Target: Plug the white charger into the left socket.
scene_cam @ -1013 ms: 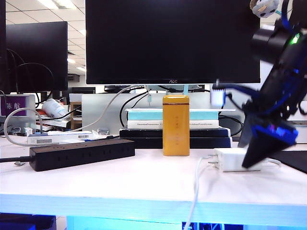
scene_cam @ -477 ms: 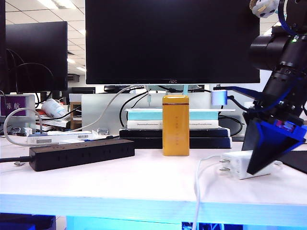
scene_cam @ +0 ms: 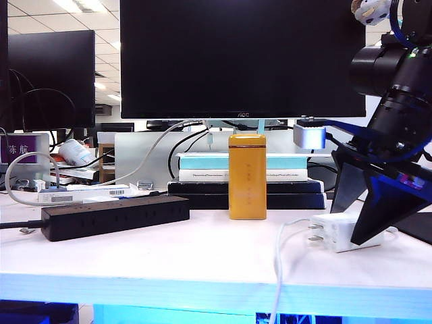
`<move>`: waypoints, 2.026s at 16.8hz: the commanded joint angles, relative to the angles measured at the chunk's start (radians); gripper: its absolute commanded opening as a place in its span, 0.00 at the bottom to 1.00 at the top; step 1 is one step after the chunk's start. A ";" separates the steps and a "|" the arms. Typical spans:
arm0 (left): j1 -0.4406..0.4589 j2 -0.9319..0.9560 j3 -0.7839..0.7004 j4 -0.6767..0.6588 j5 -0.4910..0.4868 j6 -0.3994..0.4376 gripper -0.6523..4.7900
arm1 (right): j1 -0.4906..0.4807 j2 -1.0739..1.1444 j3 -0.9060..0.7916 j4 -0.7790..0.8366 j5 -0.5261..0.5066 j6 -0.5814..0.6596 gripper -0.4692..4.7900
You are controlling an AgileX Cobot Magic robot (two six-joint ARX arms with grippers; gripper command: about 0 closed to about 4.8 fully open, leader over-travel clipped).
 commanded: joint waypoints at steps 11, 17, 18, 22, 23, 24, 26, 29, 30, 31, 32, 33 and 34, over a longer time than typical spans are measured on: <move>0.000 -0.002 0.005 0.016 0.004 0.003 0.11 | 0.002 -0.001 0.000 -0.005 -0.014 -0.046 0.53; 0.000 -0.002 0.005 0.016 0.004 0.003 0.11 | 0.001 -0.002 0.000 -0.033 -0.055 0.075 0.53; 0.000 -0.002 0.005 0.016 0.004 0.003 0.11 | 0.001 -0.002 0.000 -0.036 -0.055 0.075 0.53; 0.000 -0.002 0.005 0.016 0.004 0.004 0.11 | 0.000 -0.002 0.001 -0.058 -0.027 0.156 0.53; 0.000 -0.002 0.005 0.016 0.004 0.003 0.11 | 0.000 -0.002 0.001 -0.069 0.014 0.156 0.52; 0.000 -0.002 0.005 0.016 0.004 0.004 0.11 | 0.000 -0.002 0.002 -0.086 0.050 0.156 0.52; 0.000 -0.002 0.005 0.016 0.004 0.003 0.11 | 0.000 -0.003 0.003 -0.111 0.147 0.156 0.52; 0.000 -0.002 0.005 0.016 0.004 0.003 0.11 | 0.000 -0.004 0.044 -0.230 0.287 0.158 0.52; 0.000 -0.002 0.005 0.016 0.004 0.003 0.11 | 0.000 -0.007 0.062 -0.261 0.289 0.161 0.52; 0.000 -0.002 0.005 0.016 0.004 0.003 0.11 | 0.000 -0.012 0.085 -0.286 0.279 0.170 0.52; 0.000 -0.002 0.005 0.016 0.004 0.003 0.11 | 0.003 -0.024 0.124 -0.320 0.245 0.175 0.52; 0.000 -0.002 0.005 0.016 0.004 0.003 0.11 | 0.007 -0.036 0.156 -0.331 0.226 0.189 0.52; 0.000 -0.002 0.005 0.016 0.004 0.003 0.11 | 0.008 -0.045 0.186 -0.332 0.207 0.211 0.52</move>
